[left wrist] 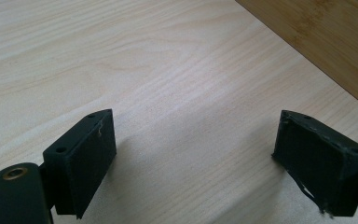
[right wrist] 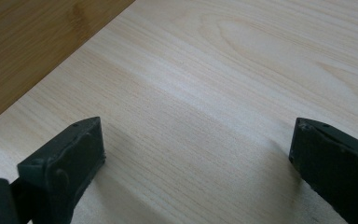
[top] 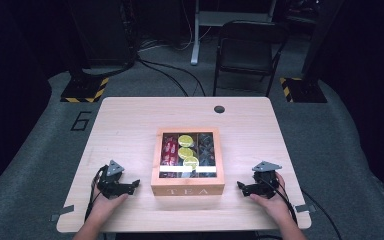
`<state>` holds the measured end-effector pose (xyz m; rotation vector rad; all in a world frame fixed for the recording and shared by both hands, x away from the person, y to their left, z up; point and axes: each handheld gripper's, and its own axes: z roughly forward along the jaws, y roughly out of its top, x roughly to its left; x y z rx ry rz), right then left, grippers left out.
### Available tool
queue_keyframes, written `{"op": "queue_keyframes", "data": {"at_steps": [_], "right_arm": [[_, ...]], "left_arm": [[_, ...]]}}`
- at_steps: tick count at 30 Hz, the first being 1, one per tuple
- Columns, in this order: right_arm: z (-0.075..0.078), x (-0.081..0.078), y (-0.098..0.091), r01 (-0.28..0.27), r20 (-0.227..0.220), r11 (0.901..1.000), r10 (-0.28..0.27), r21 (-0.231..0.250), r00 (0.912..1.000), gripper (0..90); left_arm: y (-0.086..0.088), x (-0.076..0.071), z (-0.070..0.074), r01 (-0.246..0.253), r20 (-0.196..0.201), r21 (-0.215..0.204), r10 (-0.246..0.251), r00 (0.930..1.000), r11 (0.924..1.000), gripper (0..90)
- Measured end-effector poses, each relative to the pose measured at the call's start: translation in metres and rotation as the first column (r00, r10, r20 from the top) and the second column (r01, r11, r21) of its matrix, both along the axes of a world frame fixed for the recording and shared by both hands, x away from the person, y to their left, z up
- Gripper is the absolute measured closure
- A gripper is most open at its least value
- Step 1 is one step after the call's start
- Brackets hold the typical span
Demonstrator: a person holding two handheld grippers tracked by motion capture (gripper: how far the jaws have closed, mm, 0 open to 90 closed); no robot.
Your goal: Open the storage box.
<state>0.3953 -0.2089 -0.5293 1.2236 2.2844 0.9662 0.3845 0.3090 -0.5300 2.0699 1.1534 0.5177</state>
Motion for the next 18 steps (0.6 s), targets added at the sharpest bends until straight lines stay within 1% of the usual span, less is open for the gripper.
{"op": "queue_keyframes", "data": {"at_steps": [2,3,9,11,13,14,16,18], "right_arm": [[0.0001,0.0001,0.0001,0.004,-0.004,1.0000,-0.004,-0.002,1.0000,1.6],[0.0000,0.0002,0.0001,0.006,-0.004,1.0000,-0.006,-0.003,1.0000,1.4],[0.0000,0.0002,0.0001,0.006,-0.004,1.0000,-0.006,-0.003,1.0000,1.5],[0.0000,0.0002,0.0001,0.006,-0.004,1.0000,-0.006,-0.003,1.0000,1.5],[0.0000,-0.0001,0.0003,0.009,-0.005,1.0000,-0.009,-0.002,0.9999,1.7],[0.0002,-0.0008,0.0004,0.014,-0.008,0.9999,-0.014,0.002,0.9999,2.2],[-0.0001,-0.0025,0.0005,0.019,-0.003,0.9997,-0.019,0.012,0.9998,3.8],[0.0008,-0.0033,-0.0002,0.020,0.001,0.9998,-0.020,0.006,0.9998,6.5]], "left_arm": [[0.0000,0.0000,0.0000,0.000,0.000,0.000,0.000,1.0000,1.0000,12.5],[-0.0007,-0.0001,-0.0004,-0.008,0.003,-0.010,0.008,1.0000,0.9999,12.5],[0.0001,0.0005,0.0004,0.000,-0.005,-0.005,0.000,1.0000,1.0000,12.9],[-0.0002,0.0004,-0.0001,-0.007,0.003,-0.009,0.007,1.0000,0.9999,13.2],[0.0006,0.0004,0.0004,-0.005,-0.001,-0.008,0.005,1.0000,1.0000,14.0],[0.0006,0.0002,0.0006,-0.007,-0.005,-0.012,0.007,1.0000,0.9999,14.4],[0.0005,0.0003,0.0004,-0.007,-0.001,-0.011,0.007,1.0000,0.9999,14.6],[0.0010,0.0004,0.0009,-0.002,-0.004,-0.009,0.002,1.0000,1.0000,15.3]]}}
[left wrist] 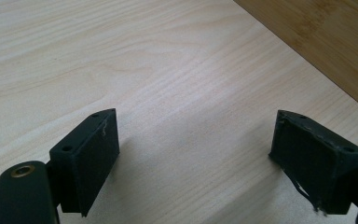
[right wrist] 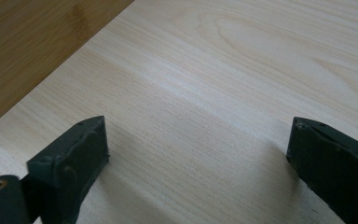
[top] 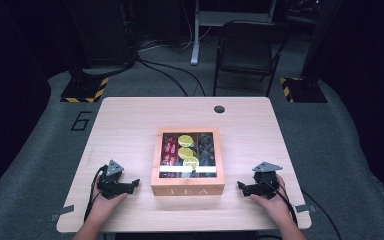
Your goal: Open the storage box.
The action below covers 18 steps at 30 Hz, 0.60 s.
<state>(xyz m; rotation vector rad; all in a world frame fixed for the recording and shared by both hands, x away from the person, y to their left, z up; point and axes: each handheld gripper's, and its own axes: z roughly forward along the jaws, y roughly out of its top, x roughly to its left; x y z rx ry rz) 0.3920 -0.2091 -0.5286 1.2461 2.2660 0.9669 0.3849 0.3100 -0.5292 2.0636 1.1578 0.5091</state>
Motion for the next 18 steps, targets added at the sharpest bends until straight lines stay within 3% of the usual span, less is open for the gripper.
{"op": "queue_keyframes", "data": {"at_steps": [4,6,8,14,18], "right_arm": [[0.003,-0.001,-0.001,-0.002,0.000,1.0000,0.002,0.000,1.0000,16.1],[0.004,-0.001,-0.001,-0.009,-0.002,1.0000,0.009,-0.001,1.0000,20.7],[0.007,-0.002,-0.001,-0.010,-0.010,0.9999,0.010,-0.002,0.9999,33.6],[0.013,-0.005,0.005,-0.063,-0.023,0.9979,0.062,-0.016,0.9978,37.3],[0.019,-0.009,0.012,-0.080,-0.004,0.9968,0.080,-0.009,0.9968,39.2]], "left_arm": [[0.000,0.001,0.002,-0.008,-0.019,-0.022,0.008,0.9998,0.9997,18.4],[0.000,0.000,0.004,-0.013,-0.023,-0.026,0.012,0.9997,0.9996,24.8],[-0.001,0.000,0.005,-0.018,-0.023,-0.023,0.017,0.9996,0.9996,28.2],[-0.004,-0.004,0.011,-0.005,-0.024,-0.056,0.003,0.9997,0.9984,32.7],[-0.007,-0.008,0.017,0.002,-0.022,-0.072,-0.004,0.9998,0.9974,34.7]]}}
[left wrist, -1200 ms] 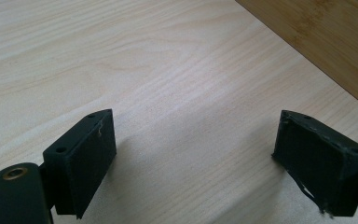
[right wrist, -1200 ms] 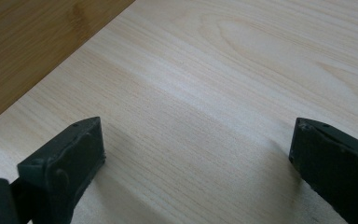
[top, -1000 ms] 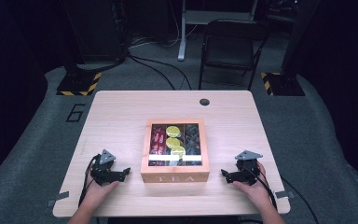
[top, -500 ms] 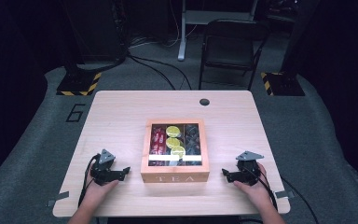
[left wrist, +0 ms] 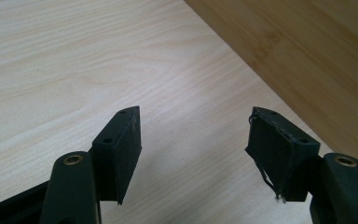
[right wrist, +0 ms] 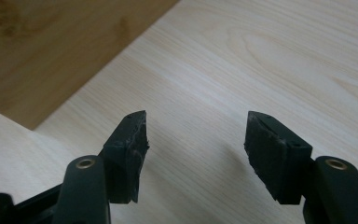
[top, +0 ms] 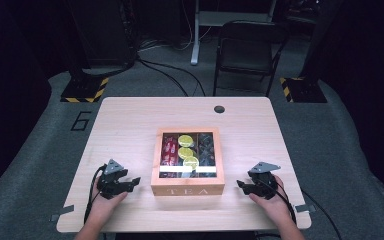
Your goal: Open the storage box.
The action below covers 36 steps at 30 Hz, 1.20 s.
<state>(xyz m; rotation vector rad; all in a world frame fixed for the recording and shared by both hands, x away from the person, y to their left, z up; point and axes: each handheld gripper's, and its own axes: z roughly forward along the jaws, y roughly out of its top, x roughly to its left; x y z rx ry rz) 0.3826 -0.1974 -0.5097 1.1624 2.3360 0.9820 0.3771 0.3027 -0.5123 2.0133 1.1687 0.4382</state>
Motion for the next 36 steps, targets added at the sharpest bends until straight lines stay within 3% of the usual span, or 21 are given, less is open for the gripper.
{"op": "queue_keyframes", "data": {"at_steps": [7,12,16,18,27,32,36], "right_arm": [[0.014,-0.011,0.006,-0.041,0.046,0.9988,0.039,0.029,0.9982,40.9],[0.024,-0.018,0.006,-0.059,0.054,0.9953,0.055,0.077,0.9971,45.8],[0.027,-0.020,0.007,-0.062,0.066,0.9948,0.057,0.080,0.9962,46.1],[0.028,-0.022,0.007,-0.059,0.070,0.9942,0.053,0.090,0.9961,46.1],[0.035,-0.030,0.007,-0.069,0.074,0.9929,0.062,0.097,0.9953,45.8],[0.042,-0.034,0.008,-0.050,0.091,0.9948,0.041,0.089,0.9950,45.8],[0.048,-0.038,0.007,-0.065,0.086,0.9920,0.055,0.108,0.9948,46.1]], "left_arm": [[-0.002,-0.008,0.010,-0.001,0.005,-0.015,0.001,1.0000,0.9999,37.3],[-0.001,-0.011,0.015,0.002,0.010,-0.027,-0.001,0.9999,0.9996,37.4],[-0.001,-0.013,0.017,-0.007,0.014,-0.034,0.008,0.9999,0.9994,37.4],[-0.001,-0.015,0.022,0.002,0.013,-0.063,-0.001,0.9999,0.9980,38.6],[-0.008,-0.020,0.029,0.032,0.027,-0.060,-0.030,0.9992,0.9977,40.6],[-0.006,-0.027,0.035,0.022,0.029,-0.103,-0.019,0.9994,0.9944,40.6],[-0.006,-0.034,0.040,0.028,0.038,-0.107,-0.024,0.9990,0.9938,40.7]]}}
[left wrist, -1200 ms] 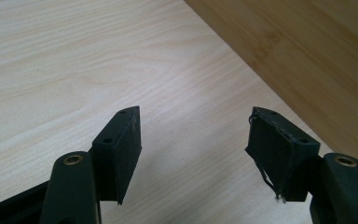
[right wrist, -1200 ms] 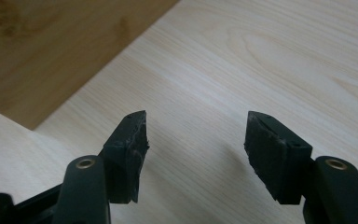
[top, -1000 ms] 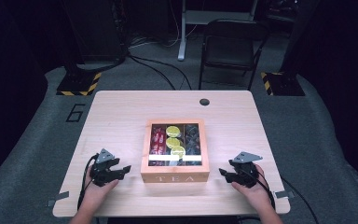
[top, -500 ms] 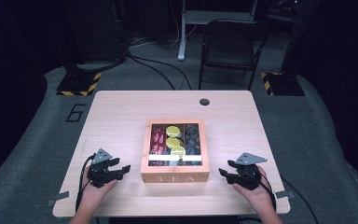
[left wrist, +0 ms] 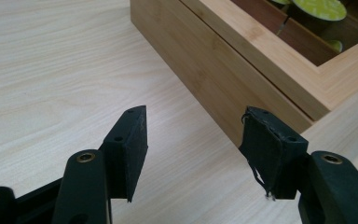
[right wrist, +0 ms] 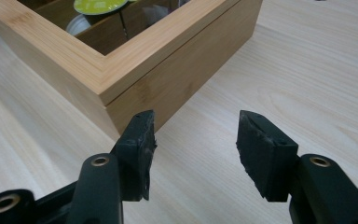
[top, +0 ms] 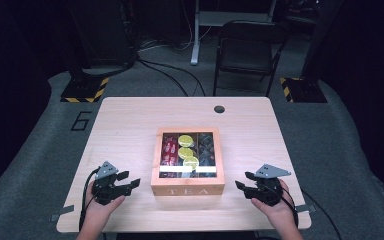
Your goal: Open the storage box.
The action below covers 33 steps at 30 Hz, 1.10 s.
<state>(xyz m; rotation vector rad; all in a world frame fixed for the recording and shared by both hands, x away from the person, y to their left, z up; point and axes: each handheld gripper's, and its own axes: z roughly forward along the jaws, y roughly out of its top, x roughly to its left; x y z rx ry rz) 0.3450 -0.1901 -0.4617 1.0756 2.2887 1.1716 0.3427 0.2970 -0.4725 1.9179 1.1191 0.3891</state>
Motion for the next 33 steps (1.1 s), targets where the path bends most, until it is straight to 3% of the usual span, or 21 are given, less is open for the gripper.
{"op": "queue_keyframes", "data": {"at_steps": [2,5,9,12,19,24,33], "right_arm": [[0.002,-0.006,0.003,-0.002,-0.004,0.9996,0.002,0.027,1.0000,46.1],[0.003,-0.013,0.009,-0.024,0.009,0.9996,0.024,0.012,0.9997,46.0],[0.004,-0.019,0.016,-0.045,0.019,0.9989,0.045,0.007,0.9988,46.8],[0.004,-0.022,0.024,-0.087,0.043,0.9962,0.087,-0.009,0.9952,49.9],[0.001,-0.021,0.026,-0.093,0.033,0.9956,0.093,-0.016,0.9951,51.4],[-0.001,-0.019,0.028,-0.082,0.020,0.9966,0.082,0.003,0.9964,52.2],[-0.005,-0.015,0.041,-0.124,0.019,0.9920,0.125,-0.021,0.9920,58.6]], "left_arm": [[-0.002,-0.004,0.001,-0.002,0.009,-0.009,0.002,1.0000,1.0000,41.1],[-0.008,-0.012,0.005,0.019,0.026,0.037,-0.020,0.9995,0.9991,41.4],[-0.014,-0.017,0.006,0.043,0.039,0.063,-0.045,0.9982,0.9971,41.6],[-0.019,-0.020,0.006,0.057,0.037,0.046,-0.058,0.9976,0.9973,42.6],[-0.026,-0.022,0.005,0.095,0.037,0.066,-0.098,0.9945,0.9933,44.3],[-0.029,-0.023,0.004,0.109,0.040,0.064,-0.111,0.9930,0.9920,45.4],[-0.033,-0.024,0.000,0.109,0.050,0.039,-0.110,0.9926,0.9933,47.8]]}}
